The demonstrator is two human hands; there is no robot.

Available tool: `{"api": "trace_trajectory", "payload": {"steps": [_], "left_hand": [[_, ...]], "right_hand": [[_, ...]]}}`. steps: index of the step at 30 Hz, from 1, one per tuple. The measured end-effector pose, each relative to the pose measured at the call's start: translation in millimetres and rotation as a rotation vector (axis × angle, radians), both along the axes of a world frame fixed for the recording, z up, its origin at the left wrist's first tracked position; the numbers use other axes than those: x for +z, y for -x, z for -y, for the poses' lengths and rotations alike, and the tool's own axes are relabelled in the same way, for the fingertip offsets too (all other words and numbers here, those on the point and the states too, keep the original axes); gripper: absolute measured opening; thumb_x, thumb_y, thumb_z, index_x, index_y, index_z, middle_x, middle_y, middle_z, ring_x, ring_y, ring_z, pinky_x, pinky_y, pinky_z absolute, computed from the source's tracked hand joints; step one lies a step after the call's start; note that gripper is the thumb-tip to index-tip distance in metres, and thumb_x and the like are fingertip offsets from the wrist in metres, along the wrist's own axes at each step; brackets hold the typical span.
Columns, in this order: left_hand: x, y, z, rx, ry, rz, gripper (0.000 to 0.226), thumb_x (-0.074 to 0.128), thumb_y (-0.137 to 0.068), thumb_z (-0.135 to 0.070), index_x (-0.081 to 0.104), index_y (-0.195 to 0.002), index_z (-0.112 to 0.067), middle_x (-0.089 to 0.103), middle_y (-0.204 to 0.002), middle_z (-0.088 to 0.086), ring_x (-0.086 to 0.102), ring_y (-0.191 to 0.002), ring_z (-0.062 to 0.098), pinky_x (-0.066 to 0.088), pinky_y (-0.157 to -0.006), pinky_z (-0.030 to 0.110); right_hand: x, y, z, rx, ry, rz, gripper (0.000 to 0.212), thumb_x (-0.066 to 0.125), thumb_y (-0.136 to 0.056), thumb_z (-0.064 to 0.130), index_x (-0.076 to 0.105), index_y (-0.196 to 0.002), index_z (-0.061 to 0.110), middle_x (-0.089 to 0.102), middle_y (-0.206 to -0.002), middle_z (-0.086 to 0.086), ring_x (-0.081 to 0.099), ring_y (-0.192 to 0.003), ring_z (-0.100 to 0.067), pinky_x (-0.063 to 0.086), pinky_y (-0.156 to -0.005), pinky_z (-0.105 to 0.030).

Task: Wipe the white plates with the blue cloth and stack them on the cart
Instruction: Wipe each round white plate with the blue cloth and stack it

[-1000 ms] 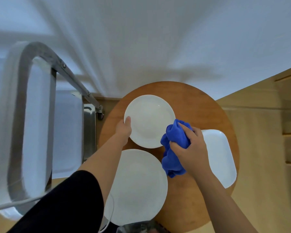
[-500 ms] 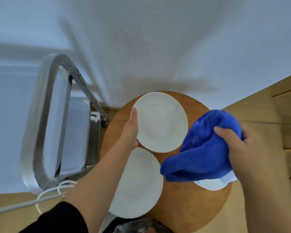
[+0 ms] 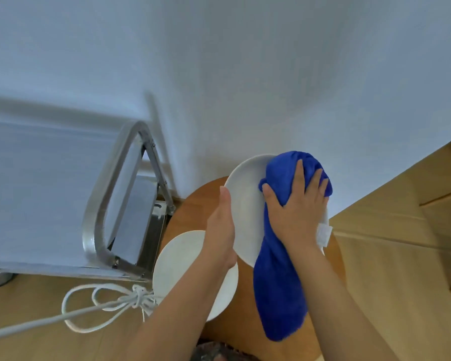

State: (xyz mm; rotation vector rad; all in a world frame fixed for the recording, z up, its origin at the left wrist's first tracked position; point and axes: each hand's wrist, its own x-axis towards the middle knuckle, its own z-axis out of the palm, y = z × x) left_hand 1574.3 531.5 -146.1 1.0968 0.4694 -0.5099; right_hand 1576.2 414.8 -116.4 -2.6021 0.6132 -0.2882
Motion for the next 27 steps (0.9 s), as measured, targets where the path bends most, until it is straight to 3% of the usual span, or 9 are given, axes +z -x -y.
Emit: {"api": "trace_trajectory", "payload": {"steps": [4, 6, 8, 11, 13, 15, 21, 25, 27], "left_hand": [[29.6, 6.4, -3.2, 0.038, -0.076, 0.078, 0.065, 0.042, -0.06, -0.081, 0.065, -0.097, -0.031, 0.074, -0.093, -0.004, 0.068, -0.09, 0.016, 0.055, -0.08, 0.035], [43.8, 9.3, -3.6, 0.066, -0.051, 0.152, 0.057, 0.044, -0.073, -0.074, 0.065, -0.107, -0.033, 0.071, -0.11, -0.001, 0.066, -0.102, 0.016, 0.052, -0.09, 0.036], [54.5, 9.8, -4.7, 0.125, 0.007, 0.216, 0.064, 0.049, -0.076, -0.064, 0.06, -0.124, -0.023, 0.066, -0.12, 0.004, 0.062, -0.112, 0.019, 0.048, -0.099, 0.037], [59.1, 7.2, -13.2, 0.163, 0.109, 0.216, 0.055, 0.049, -0.086, -0.054, 0.06, -0.123, -0.014, 0.07, -0.112, 0.008, 0.067, -0.103, 0.018, 0.056, -0.083, 0.031], [59.4, 2.2, -24.7, 0.178, 0.146, 0.121, 0.056, 0.046, -0.087, -0.064, 0.073, -0.093, -0.015, 0.075, -0.083, 0.006, 0.072, -0.076, 0.017, 0.056, -0.06, 0.027], [60.6, -4.4, -35.5, 0.22, 0.101, 0.09, 0.065, 0.048, -0.078, -0.074, 0.077, -0.071, -0.015, 0.073, -0.072, 0.006, 0.072, -0.066, 0.017, 0.055, -0.054, 0.028], [73.9, -6.7, -44.5, 0.078, 0.12, 0.111, 0.093, 0.057, -0.054, -0.085, 0.056, -0.127, -0.027, 0.064, -0.124, 0.011, 0.059, -0.113, 0.038, 0.044, -0.096, 0.06], [76.2, 2.4, -43.5, 0.11, 0.101, 0.098, 0.091, 0.059, -0.052, -0.083, 0.057, -0.125, -0.029, 0.067, -0.119, 0.01, 0.062, -0.107, 0.038, 0.049, -0.09, 0.059], [73.8, 4.0, -44.7, 0.156, 0.074, 0.078, 0.077, 0.057, -0.061, -0.082, 0.06, -0.117, -0.03, 0.071, -0.109, 0.009, 0.067, -0.098, 0.035, 0.055, -0.077, 0.053]], "right_hand": [[14.8, -6.8, -23.1, 0.178, -0.215, 0.157, 0.07, 0.052, -0.088, 0.053, 0.029, -0.147, 0.025, 0.026, -0.154, -0.009, 0.021, -0.143, -0.029, 0.025, -0.114, -0.047], [23.5, -0.3, -36.3, 0.298, -0.357, 0.239, 0.058, 0.049, -0.082, 0.054, 0.045, -0.134, 0.027, 0.051, -0.131, 0.003, 0.048, -0.122, -0.016, 0.042, -0.102, -0.036], [30.6, 10.9, -46.6, 0.403, -0.42, 0.322, 0.043, 0.046, -0.081, 0.055, 0.052, -0.118, 0.035, 0.057, -0.106, 0.019, 0.054, -0.1, 0.002, 0.042, -0.091, -0.015], [38.0, 27.1, -50.2, 0.526, -0.435, 0.323, 0.018, 0.051, -0.085, 0.048, 0.052, -0.102, 0.045, 0.056, -0.087, 0.028, 0.054, -0.088, 0.009, 0.037, -0.076, -0.001], [41.5, 38.1, -45.7, 0.597, -0.411, 0.281, 0.013, 0.053, -0.084, 0.045, 0.056, -0.097, 0.044, 0.059, -0.081, 0.027, 0.055, -0.085, 0.007, 0.04, -0.071, -0.003], [44.9, 48.9, -38.0, 0.655, -0.362, 0.208, 0.015, 0.052, -0.082, 0.045, 0.059, -0.093, 0.038, 0.06, -0.076, 0.023, 0.058, -0.08, 0.002, 0.044, -0.067, -0.009], [53.4, 66.5, 10.3, 0.712, -0.068, -0.045, 0.037, 0.043, -0.07, 0.055, 0.061, -0.092, 0.031, 0.058, -0.076, 0.017, 0.053, -0.072, -0.004, 0.045, -0.071, -0.023], [64.9, 62.3, 21.8, 0.56, 0.019, -0.059, 0.013, 0.055, -0.085, 0.03, 0.06, -0.095, 0.023, 0.056, -0.078, 0.013, 0.052, -0.076, -0.011, 0.046, -0.077, -0.032], [70.7, 70.5, 15.9, 0.466, -0.09, 0.139, 0.013, 0.052, -0.085, 0.027, 0.062, -0.088, 0.018, 0.06, -0.075, 0.006, 0.056, -0.072, -0.016, 0.05, -0.071, -0.038]]}}
